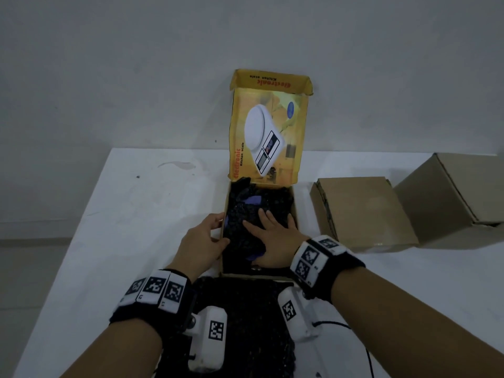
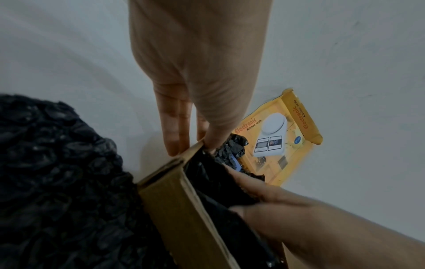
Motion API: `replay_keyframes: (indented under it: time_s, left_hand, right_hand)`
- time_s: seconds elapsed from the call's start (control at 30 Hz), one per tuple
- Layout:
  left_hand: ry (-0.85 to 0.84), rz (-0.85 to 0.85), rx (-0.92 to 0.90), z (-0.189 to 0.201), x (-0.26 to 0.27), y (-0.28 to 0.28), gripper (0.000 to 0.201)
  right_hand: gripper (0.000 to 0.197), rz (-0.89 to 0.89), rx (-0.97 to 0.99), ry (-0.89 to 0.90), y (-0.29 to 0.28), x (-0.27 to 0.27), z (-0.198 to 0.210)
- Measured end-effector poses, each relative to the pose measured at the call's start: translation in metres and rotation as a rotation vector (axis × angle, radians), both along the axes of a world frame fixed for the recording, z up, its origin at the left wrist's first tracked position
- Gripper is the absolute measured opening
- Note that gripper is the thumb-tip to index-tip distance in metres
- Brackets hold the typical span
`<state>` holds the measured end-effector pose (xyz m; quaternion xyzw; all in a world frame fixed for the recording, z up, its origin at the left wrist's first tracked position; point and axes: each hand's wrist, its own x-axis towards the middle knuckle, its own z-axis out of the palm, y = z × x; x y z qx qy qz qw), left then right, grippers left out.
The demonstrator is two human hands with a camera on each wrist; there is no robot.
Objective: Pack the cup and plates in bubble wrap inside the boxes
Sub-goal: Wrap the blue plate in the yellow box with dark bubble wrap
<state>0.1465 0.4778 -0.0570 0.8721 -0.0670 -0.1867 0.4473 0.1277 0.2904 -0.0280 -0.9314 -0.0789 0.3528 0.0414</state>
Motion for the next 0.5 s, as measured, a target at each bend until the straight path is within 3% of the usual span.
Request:
replay_keyframes:
  time_s: [0.07, 0.13, 0.2, 0.37, 0.5]
  left_hand:
    - [-0.003, 0.001, 0.005, 0.000, 0.000, 0.000, 0.053]
    - [-0.008, 0.007, 0.008, 0.001, 0.000, 0.000, 0.053]
    - [-0.010, 0.005, 0.010, 0.001, -0.001, 0.000, 0.052]
    - [-0.007, -0.003, 0.014, 0.003, -0.002, 0.000, 0.051]
    - [-0.010, -0.002, 0.021, 0.004, -0.003, 0.000, 0.052]
  right_hand:
    - [0.083, -0.090, 0.123, 0.094, -0.004, 0.003, 0.007]
    - [0.094, -0.071, 0.127, 0.118, -0.005, 0.001, 0.008]
    - [0.102, 0.009, 0.058, 0.093, -0.004, -0.004, 0.004]
    - [0.094, 0.029, 0.054, 0.018, -0.007, -0.008, -0.009]
    - [0.099, 0.048, -0.034, -0.084, -0.002, -0.013, -0.020]
